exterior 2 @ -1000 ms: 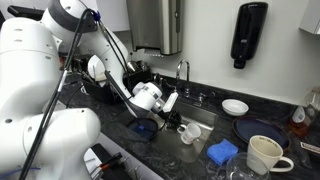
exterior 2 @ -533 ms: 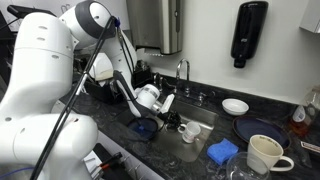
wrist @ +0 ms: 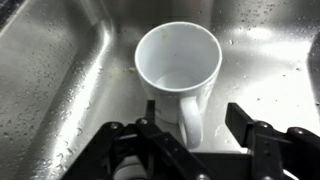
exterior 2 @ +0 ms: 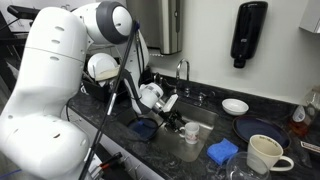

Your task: Put the cup in the sink upright, then move it backwards

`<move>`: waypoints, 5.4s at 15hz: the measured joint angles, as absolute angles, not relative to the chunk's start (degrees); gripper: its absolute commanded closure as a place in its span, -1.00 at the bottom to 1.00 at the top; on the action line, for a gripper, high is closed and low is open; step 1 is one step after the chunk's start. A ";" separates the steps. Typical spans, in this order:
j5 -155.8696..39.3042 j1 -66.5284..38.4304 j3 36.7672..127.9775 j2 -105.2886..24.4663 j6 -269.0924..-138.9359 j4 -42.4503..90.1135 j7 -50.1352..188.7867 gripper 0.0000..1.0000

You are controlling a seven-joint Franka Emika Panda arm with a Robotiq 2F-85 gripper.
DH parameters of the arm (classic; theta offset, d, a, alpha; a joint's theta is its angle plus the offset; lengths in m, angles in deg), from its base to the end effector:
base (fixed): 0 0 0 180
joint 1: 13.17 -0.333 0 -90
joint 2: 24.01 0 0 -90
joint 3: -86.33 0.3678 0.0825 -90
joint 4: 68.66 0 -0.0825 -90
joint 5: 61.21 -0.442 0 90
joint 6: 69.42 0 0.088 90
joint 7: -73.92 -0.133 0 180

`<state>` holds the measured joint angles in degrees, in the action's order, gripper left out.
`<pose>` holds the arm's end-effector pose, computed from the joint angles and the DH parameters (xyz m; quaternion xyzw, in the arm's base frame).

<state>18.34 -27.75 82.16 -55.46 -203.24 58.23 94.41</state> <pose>0.5521 0.0626 0.0786 0.5730 0.7098 -0.2029 0.3560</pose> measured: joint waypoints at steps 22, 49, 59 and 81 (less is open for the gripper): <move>-54.62 -1.86 92.68 -30.42 -205.30 60.81 166.06 -1.00; -72.05 -2.47 81.18 -31.39 -208.36 61.99 198.31 -1.00; -76.22 -0.16 81.96 -42.78 -213.64 55.58 199.76 0.37; -56.41 -0.42 82.40 -49.51 -222.36 58.01 178.04 1.00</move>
<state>-56.41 -0.42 82.40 -49.51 -222.36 58.01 178.04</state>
